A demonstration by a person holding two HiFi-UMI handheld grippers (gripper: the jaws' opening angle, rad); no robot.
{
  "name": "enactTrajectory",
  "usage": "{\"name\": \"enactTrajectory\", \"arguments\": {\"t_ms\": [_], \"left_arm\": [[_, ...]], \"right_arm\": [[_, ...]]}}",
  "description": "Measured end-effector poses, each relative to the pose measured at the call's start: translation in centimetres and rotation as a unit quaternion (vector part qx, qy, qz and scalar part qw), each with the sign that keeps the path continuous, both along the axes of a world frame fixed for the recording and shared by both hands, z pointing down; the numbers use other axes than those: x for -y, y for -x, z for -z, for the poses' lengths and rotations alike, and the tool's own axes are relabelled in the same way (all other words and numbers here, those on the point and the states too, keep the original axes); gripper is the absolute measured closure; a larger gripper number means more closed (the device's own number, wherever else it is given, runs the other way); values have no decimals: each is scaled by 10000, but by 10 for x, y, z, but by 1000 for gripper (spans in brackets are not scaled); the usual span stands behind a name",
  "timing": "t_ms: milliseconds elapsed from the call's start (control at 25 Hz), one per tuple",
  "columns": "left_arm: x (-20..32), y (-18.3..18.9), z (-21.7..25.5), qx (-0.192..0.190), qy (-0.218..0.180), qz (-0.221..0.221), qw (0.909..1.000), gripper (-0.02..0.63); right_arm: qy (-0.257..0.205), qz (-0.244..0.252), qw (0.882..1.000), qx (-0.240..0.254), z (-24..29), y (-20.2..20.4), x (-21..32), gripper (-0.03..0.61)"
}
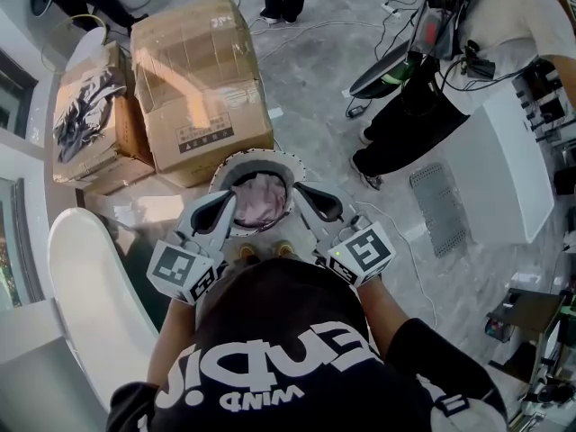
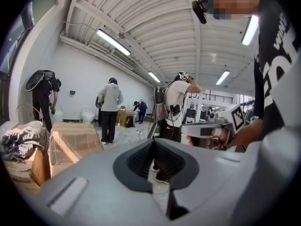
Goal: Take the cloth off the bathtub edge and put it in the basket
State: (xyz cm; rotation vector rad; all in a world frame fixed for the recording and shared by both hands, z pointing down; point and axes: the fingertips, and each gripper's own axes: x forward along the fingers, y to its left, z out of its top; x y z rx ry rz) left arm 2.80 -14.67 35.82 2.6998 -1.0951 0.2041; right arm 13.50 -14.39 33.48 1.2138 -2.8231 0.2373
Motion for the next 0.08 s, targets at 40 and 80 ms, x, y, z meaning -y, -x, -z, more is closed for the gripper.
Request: {"name": "enactTrajectory", "arguments": {"t_ms": [40, 80], "left_arm": [[0, 2, 0, -1, -6, 29, 10000, 617], [0, 3, -1, -2, -12, 60, 10000, 617]], "right_arm": [[-19, -26, 10000, 5, 0, 1, 0, 572], [-39, -52, 10000, 7, 1, 1, 0, 572]]}}
